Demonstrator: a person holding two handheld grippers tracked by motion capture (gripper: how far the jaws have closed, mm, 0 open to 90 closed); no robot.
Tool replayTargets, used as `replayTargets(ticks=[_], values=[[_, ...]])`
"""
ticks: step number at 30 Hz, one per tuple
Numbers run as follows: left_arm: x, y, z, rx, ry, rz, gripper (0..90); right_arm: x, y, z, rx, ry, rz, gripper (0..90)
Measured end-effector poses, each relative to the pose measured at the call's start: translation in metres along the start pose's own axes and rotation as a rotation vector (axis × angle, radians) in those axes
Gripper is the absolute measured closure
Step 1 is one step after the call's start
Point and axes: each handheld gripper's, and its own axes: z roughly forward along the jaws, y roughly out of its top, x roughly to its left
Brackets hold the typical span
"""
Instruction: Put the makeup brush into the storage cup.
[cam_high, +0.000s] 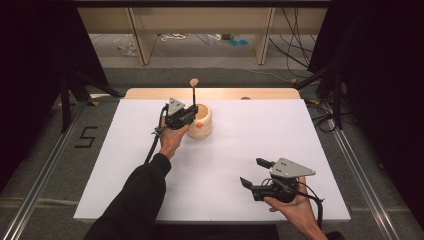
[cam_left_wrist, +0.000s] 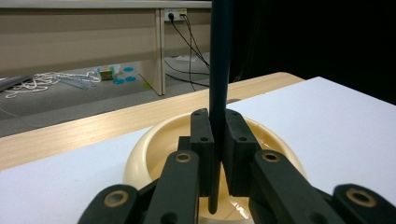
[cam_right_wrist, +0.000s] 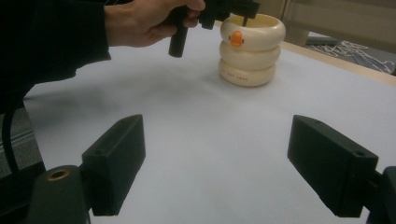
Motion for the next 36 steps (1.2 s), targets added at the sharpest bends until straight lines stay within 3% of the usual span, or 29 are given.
replayTargets(ticks=[7, 12, 15, 20, 25, 32, 36], values=[[-0.001, -0.002, 0.001, 0.012, -0.006, -0.005, 82.6, 0.0, 0.0, 0.0, 0.004, 0.006, 0.001, 20.1], [-0.002, -0.002, 0.001, 0.024, 0.003, 0.016, 71.2, 0.0, 0.0, 0.001, 0.006, 0.011, 0.007, 20.4], [-0.002, -0.001, 0.001, 0.025, 0.019, -0.002, 55.5, 0.0, 0.0, 0.001, 0.005, 0.011, 0.008, 20.4], [0.002, 0.004, -0.005, 0.009, 0.034, 0.013, 46.2, 0.0, -0.001, 0.001, 0.005, 0.009, 0.01, 20.4], [0.005, 0.007, -0.011, 0.029, 0.036, 0.035, 43.3, -0.001, 0.0, 0.001, 0.0, 0.001, 0.009, 20.2], [0.008, 0.009, -0.014, 0.043, 0.033, 0.002, 39.9, -0.002, 0.0, 0.001, -0.018, -0.001, 0.021, 19.8], [0.007, 0.009, -0.015, 0.052, 0.022, 0.004, 37.9, -0.003, 0.0, 0.0, -0.009, -0.013, 0.022, 19.8]])
